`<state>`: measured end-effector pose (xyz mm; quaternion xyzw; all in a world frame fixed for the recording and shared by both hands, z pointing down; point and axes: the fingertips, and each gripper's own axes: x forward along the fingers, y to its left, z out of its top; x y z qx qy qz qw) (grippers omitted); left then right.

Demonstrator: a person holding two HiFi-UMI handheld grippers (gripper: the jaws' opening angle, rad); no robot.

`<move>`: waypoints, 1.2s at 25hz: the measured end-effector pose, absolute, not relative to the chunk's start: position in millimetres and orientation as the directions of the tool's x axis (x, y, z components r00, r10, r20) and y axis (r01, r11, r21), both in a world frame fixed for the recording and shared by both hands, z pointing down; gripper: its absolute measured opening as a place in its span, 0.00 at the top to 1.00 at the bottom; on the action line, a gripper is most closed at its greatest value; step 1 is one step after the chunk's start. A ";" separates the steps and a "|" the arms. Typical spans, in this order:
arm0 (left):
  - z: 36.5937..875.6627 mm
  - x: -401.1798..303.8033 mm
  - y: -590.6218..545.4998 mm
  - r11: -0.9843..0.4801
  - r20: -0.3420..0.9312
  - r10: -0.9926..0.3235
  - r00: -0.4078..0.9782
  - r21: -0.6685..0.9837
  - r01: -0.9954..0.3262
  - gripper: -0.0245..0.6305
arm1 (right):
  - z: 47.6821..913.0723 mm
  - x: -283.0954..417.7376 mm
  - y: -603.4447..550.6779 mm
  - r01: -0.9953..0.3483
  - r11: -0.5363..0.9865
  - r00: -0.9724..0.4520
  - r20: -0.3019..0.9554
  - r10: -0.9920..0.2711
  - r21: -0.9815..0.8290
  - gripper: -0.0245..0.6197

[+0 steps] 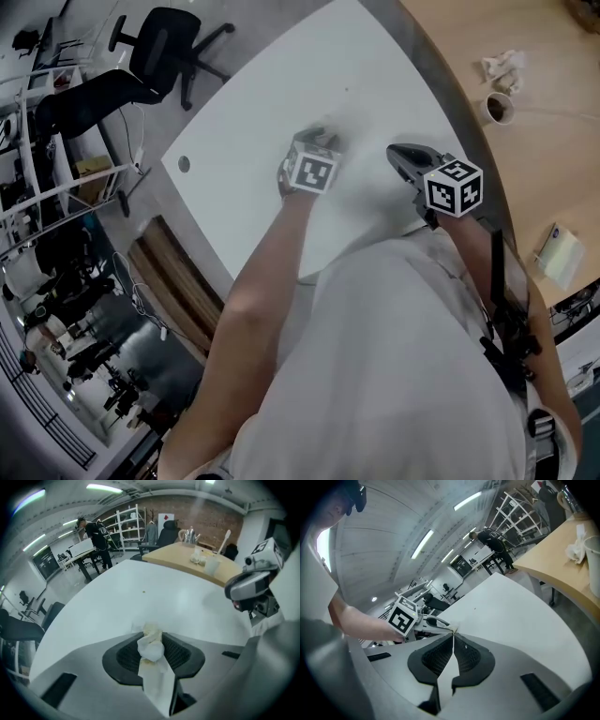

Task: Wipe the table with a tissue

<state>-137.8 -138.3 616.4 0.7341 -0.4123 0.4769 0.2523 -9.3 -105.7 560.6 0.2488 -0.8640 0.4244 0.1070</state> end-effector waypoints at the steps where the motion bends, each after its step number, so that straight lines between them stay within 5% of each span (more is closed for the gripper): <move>1: 613.9 -126.6 -137.1 -0.535 0.896 -0.378 0.234 -0.004 -0.845 0.78 | 560.0 -5.5 -106.7 -0.525 0.514 -0.851 0.397 -0.344 -0.678 0.93; 6: 594.0 -109.8 -135.5 -0.480 0.847 -0.459 0.268 0.017 -0.877 0.78 | 559.5 11.4 -106.6 -0.546 0.494 -0.837 0.407 -0.367 -0.677 0.93; 14: 587.7 -209.3 -155.9 -0.357 0.851 -0.500 0.159 -0.036 -0.933 0.78 | 557.2 23.2 -102.0 -0.553 0.484 -0.831 0.409 -0.377 -0.678 0.93; 23: 591.3 -136.3 -202.0 -0.520 0.834 -0.481 0.270 -0.023 -0.854 0.78 | 554.9 39.1 -98.8 -0.554 0.465 -0.827 0.393 -0.402 -0.690 0.93; 30: 614.0 -147.5 -232.6 -0.633 0.929 -0.352 0.119 -0.142 -0.761 0.78 | 553.0 55.0 -87.4 -0.541 0.534 -0.841 0.406 -0.358 -0.650 0.93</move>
